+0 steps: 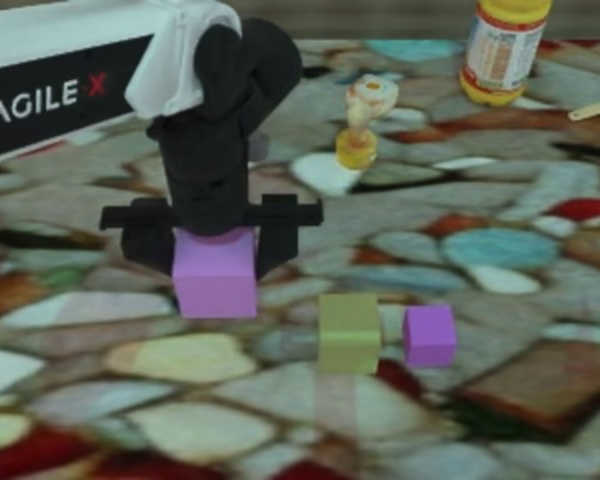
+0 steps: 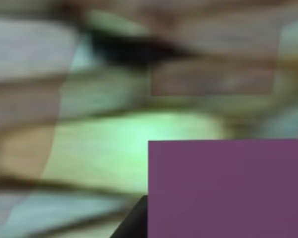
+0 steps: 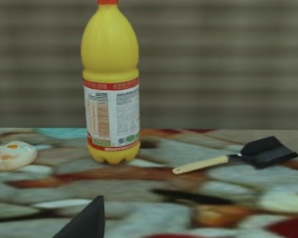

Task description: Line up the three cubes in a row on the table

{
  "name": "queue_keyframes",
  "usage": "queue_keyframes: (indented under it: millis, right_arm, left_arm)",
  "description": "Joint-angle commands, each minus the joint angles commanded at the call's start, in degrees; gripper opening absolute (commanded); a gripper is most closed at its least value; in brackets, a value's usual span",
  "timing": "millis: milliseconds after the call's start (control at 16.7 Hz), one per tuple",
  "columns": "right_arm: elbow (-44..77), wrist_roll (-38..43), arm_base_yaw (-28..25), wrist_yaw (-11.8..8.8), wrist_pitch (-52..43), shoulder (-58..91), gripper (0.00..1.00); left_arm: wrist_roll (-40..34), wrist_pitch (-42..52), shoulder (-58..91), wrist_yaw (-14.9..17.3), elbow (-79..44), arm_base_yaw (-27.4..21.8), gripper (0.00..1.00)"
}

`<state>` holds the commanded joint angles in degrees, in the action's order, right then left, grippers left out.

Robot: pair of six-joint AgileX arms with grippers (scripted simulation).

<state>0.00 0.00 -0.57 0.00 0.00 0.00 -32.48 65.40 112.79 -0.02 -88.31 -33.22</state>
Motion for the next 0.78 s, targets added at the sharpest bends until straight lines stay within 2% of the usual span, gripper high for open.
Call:
queue_keyframes:
  millis: [480, 780]
  right_arm:
    - [0.0, 0.0, 0.0, 0.0, 0.0, 0.0, 1.0]
    - [0.0, 0.0, 0.0, 0.0, 0.0, 0.0, 1.0]
  left_arm:
    - [-0.17, -13.81, 3.37, 0.06, 10.02, -0.44, 0.0]
    - [-0.16, -14.84, 3.69, 0.07, 10.9, -0.53, 0.0]
